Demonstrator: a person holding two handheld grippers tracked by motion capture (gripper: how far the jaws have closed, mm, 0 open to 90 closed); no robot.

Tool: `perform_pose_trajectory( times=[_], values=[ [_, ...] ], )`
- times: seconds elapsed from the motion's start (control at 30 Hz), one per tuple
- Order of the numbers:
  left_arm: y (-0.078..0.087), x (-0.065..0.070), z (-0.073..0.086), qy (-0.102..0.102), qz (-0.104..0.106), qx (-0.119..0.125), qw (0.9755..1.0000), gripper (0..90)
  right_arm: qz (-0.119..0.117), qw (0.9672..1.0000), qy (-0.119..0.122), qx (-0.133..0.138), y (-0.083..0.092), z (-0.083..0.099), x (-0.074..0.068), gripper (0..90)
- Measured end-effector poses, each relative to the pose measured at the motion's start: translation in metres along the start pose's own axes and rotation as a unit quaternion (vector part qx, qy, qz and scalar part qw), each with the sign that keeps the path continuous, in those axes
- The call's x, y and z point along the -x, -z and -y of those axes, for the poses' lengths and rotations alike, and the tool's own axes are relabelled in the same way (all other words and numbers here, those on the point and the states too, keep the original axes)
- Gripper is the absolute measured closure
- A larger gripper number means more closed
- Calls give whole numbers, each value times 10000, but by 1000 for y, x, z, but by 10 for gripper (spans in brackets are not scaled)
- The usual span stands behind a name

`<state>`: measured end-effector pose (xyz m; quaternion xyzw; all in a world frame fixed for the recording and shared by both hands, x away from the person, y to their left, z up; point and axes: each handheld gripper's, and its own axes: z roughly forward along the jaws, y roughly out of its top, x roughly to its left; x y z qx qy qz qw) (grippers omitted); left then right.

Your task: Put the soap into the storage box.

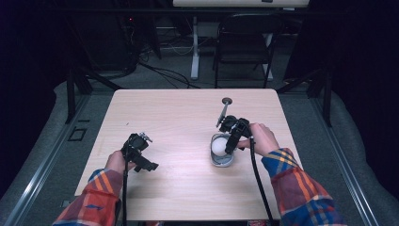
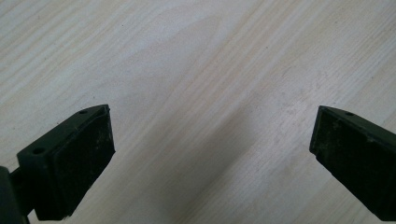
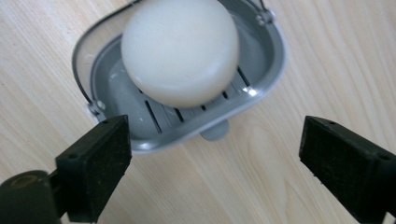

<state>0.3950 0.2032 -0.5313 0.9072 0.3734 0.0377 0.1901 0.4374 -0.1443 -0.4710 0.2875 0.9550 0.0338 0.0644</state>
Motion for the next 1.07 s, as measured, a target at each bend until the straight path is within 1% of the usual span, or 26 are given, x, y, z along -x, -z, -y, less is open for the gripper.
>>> perform_pose_trajectory(
  times=[0.1, 0.13, 0.17, 0.2, 0.27, 0.3, 0.33, 0.4, 0.43, 0.47, 0.5, 0.53, 0.57, 0.6, 0.63, 0.7, 0.73, 0.77, 0.8, 0.83, 0.9, 0.93, 0.97, 1.0, 1.03, 1.07],
  values=[
    [0, 0, 0, 0, -1, 1, 10000, 0, 32, 9998, -159, 89, 6, 10, 6, 49],
    [0, 0, 0, -2, -2, 0, 10000, 0, 55, 9998, -164, 64, 7, 13, 8, 45],
    [0, 0, 0, 0, -2, 1, 10000, 0, 54, 9996, -239, 123, 8, 18, 9, 39],
    [0, 0, 0, -8, 0, -5, 10000, 0, 71, 9996, -259, 123, 9, 22, 12, 28],
    [0, 0, 0, -16, -3, -13, 10000, 0, 86, 9991, -384, 125, 11, 32, 17, 8],
    [0, 1, 0, -14, -3, -17, 10000, 0, 112, 9990, -420, 114, 12, 37, 19, 6],
    [0, 1, 0, -14, -3, -20, 10000, 0, 91, 9987, -485, 161, 13, 42, 21, 0],
    [0, 0, 0, -12, -14, -28, 10000, 0, 121, 9985, -535, 91, 15, 52, 25, 0],
    [0, 0, 0, -11, -16, -26, 10000, 0, 139, 9980, -607, 133, 15, 58, 25, 0],
    [0, 0, 0, -10, -17, -27, 10000, 0, 183, 9980, -597, 97, 15, 63, 27, 0],
    [0, 0, 0, -5, -19, -27, 10000, 0, 191, 9977, -646, 77, 15, 68, 28, 0],
    [0, 1, 0, -8, -22, -28, 10000, 0, 171, 9971, -730, 128, 14, 74, 28, 0],
    [0, 1, 0, -8, -22, -28, 10000, 0, 171, 9971, -730, 128, 14, 74, 28, 0],
    [0, 1, 0, -5, -16, -14, 10000, 0, 168, 9967, -785, 88, 12, 87, 31, 0],
    [0, 1, 0, -6, -18, -24, 10000, 0, 136, 9961, -859, 109, 9, 92, 32, 0],
    [0, 1, 0, -6, -17, -27, 10000, 0, 141, 9955, -942, 28, 5, 104, 36, 0],
    [0, 1, 0, -3, -17, -23, 10000, 0, 120, 9946, -1028, 15, 1, 110, 38, 0],
    [0, 1, 0, -3, -17, -23, 10000, 0, 120, 9946, -1028, 15, 1, 110, 38, 0],
    [0, 1, 0, 0, -22, -27, 10000, 0, 48, 9924, -1225, 43, -6, 125, 42, 0],
    [0, 1, 0, 4, -21, -32, 10000, 0, 69, 9927, -1202, -2, -8, 129, 44, 0],
    [-1, 1, 0, -4, -29, -35, 10000, 0, 44, 9916, -1288, -100, -13, 140, 46, 0],
    [-1, 1, 0, -5, -28, -29, 10000, 0, 13, 9901, -1401, 18, -18, 146, 46, 0],
    [-1, 1, -1, 1, -32, -27, 10000, 0, -88, 9886, -1500, -54, -20, 150, 45, 0],
    [-1, 1, -1, 3, -31, -26, 10000, 0, -127, 9890, -1464, -154, -21, 154, 46, 2],
    [-1, 1, -1, 2, -33, -23, 10000, 0, -137, 9890, -1464, -146, -24, 158, 46, 3],
    [-1, 1, -1, 3, -34, -19, 10000, 0, -155, 9897, -1379, -365, -24, 160, 47, 4]
  ],
)
